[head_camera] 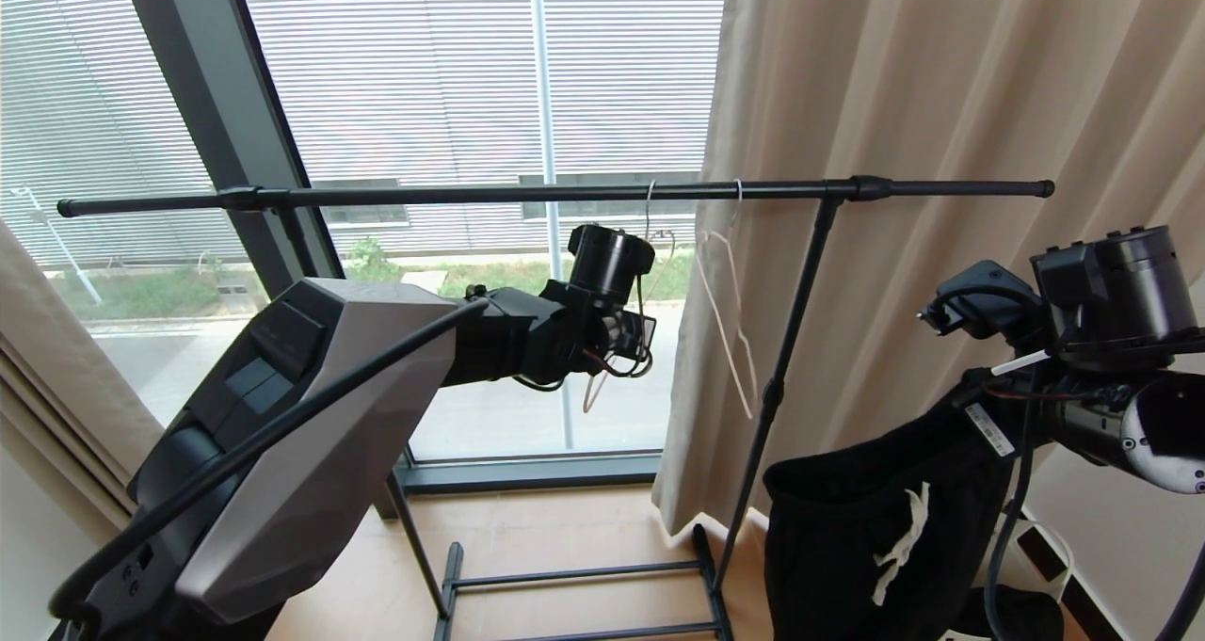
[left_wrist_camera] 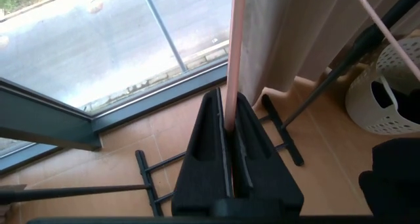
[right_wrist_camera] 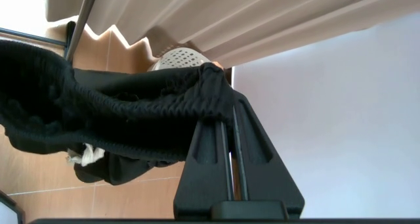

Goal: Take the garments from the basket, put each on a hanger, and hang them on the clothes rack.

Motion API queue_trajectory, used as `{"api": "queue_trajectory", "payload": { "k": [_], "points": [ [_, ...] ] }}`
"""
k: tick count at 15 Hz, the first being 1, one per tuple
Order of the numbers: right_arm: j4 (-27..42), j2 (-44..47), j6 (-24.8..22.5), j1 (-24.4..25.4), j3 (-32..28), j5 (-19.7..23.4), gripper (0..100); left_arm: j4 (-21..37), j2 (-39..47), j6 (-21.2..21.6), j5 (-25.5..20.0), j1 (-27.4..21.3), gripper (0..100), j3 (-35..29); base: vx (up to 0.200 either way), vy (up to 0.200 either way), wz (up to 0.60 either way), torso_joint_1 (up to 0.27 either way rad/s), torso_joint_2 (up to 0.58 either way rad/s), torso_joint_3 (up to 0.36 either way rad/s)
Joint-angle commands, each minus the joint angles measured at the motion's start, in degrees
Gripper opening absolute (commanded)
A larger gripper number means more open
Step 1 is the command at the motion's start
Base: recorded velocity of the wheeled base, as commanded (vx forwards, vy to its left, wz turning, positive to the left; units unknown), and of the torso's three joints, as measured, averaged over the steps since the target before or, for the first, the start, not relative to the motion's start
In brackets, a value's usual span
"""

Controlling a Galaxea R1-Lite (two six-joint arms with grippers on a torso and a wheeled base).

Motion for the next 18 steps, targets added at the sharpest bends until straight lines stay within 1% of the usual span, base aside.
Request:
{"api": "queue_trajectory", "payload": {
  "k": [1,4,6,9,11,12,14,15,16,17,18],
  "points": [
    [0.0,-0.18,-0.04,0.02,0.0,0.0,0,-0.07,-1.94,-0.28,0.01,0.05,0,0.01,0.0,0.0,0.0,0.0,0.0,0.0],
    [0.0,-0.27,-0.04,0.02,0.0,0.0,0,0.01,-4.05,-0.63,0.01,-0.03,0,0.61,0.0,0.0,0.0,0.0,0.0,0.0],
    [0.0,-0.27,-0.04,0.02,0.0,0.0,0,0.01,-5.54,-0.89,0.01,-0.12,0,2.98,0.0,0.0,0.0,0.0,0.0,0.0],
    [0.0,-0.27,-0.04,0.02,0.0,0.0,0,-0.07,-8.44,-2.48,0.1,-0.38,0,6.76,0.0,0.0,0.0,0.0,0.0,0.0],
    [0.0,-0.01,-0.04,0.02,0.0,0.0,0,-0.16,-12.48,-4.06,1.33,-0.91,0,11.6,0.0,0.0,0.0,0.0,0.0,0.0],
    [0.0,-0.01,-0.04,0.02,0.0,0.0,0,-0.25,-14.51,-4.67,1.85,-1.18,0,14.41,0.0,0.0,0.0,0.0,0.0,0.0],
    [0.0,0.08,-0.04,0.02,-0.09,0.0,0,-1.04,-20.22,-6.17,2.03,-2.41,0,23.37,0.0,0.0,0.0,0.0,0.0,0.0],
    [0.0,-0.01,-0.04,0.02,-0.09,0.0,0,-3.33,-23.38,-6.7,2.12,-3.11,0,29.35,0.0,0.0,0.0,0.0,0.0,0.0],
    [0.0,-0.09,-0.04,0.02,-0.09,0.0,0,-4.2,-24.35,-6.78,2.12,-3.2,0,30.93,0.0,0.0,0.0,0.0,0.0,0.0],
    [0.0,-0.45,-0.04,0.11,0.0,0.0,0,-9.74,-29.62,-6.7,2.12,-4.08,0,41.13,0.0,0.0,0.0,0.0,0.0,0.0],
    [0.0,-0.53,-0.04,0.19,0.09,-0.09,0,-12.29,-32.52,-6.61,2.03,-4.43,0,46.22,0.0,0.0,0.0,0.0,0.0,0.0]
  ]
}}
